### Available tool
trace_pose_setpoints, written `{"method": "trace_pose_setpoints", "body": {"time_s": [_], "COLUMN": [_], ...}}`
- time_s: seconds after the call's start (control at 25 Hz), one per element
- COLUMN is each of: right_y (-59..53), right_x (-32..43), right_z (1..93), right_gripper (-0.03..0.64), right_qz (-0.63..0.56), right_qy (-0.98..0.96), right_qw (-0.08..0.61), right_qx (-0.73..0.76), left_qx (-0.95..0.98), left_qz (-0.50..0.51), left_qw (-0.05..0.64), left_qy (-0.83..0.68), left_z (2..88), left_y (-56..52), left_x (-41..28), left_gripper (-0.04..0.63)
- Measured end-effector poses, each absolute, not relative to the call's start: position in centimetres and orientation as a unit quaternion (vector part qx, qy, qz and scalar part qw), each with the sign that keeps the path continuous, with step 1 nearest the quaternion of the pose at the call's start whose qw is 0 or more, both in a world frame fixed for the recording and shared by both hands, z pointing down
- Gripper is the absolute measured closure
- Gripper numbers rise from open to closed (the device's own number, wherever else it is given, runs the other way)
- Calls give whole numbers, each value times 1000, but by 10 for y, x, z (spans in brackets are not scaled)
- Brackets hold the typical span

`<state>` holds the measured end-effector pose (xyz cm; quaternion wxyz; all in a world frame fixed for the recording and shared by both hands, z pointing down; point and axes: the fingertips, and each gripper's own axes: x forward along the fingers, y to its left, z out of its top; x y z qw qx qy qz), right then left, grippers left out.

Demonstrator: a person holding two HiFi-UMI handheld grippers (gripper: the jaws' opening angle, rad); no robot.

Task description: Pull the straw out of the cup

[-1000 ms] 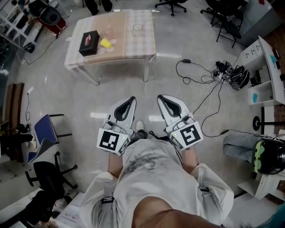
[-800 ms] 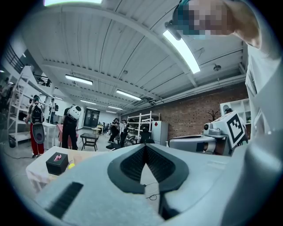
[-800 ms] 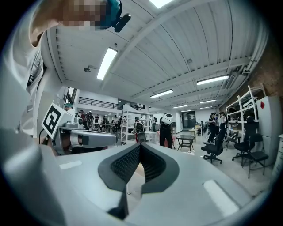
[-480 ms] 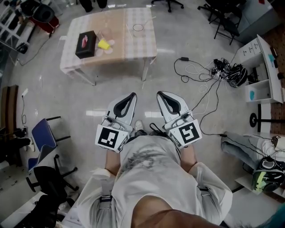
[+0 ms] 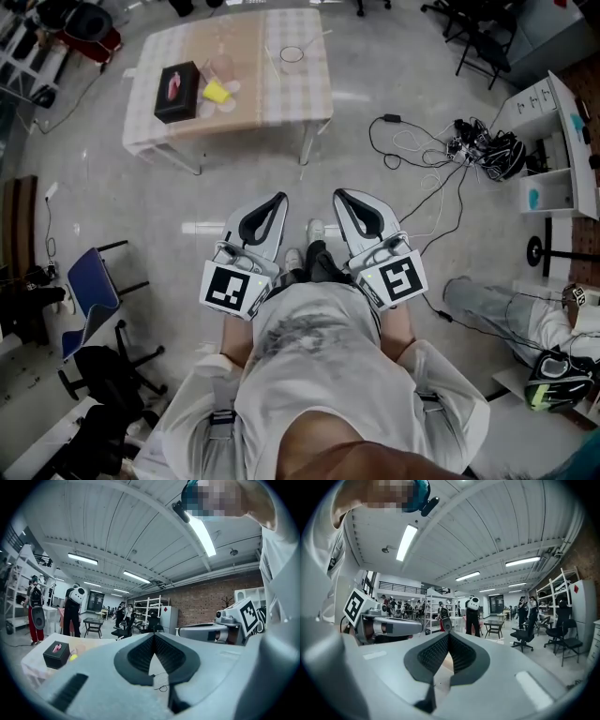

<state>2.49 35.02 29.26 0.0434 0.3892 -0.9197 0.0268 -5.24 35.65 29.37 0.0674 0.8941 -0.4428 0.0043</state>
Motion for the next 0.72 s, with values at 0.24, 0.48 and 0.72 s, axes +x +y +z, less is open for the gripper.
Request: {"method": "trace_pose_setpoints", "body": {"time_s": [0.24,0.48,0.72], "right_y": [311,263,227], "right_x": [35,48,57], "right_z": [299,295,294], "right_gripper": [607,609,607], "right_qz": [29,29,16], "right_qy": [-926,-930,-936], "right_qw": [42,33,31], "right_qx": [375,364,351], "left_qx": [886,880,872], "left_qz": [8,11,16], "left_qw": [71,70,67], "left_qy": [-457,-470,-484], "left_z": [300,297,297], "left_y": [321,277,241], "left_x": [-41,-29,-18], "left_gripper": [594,594,594]}}
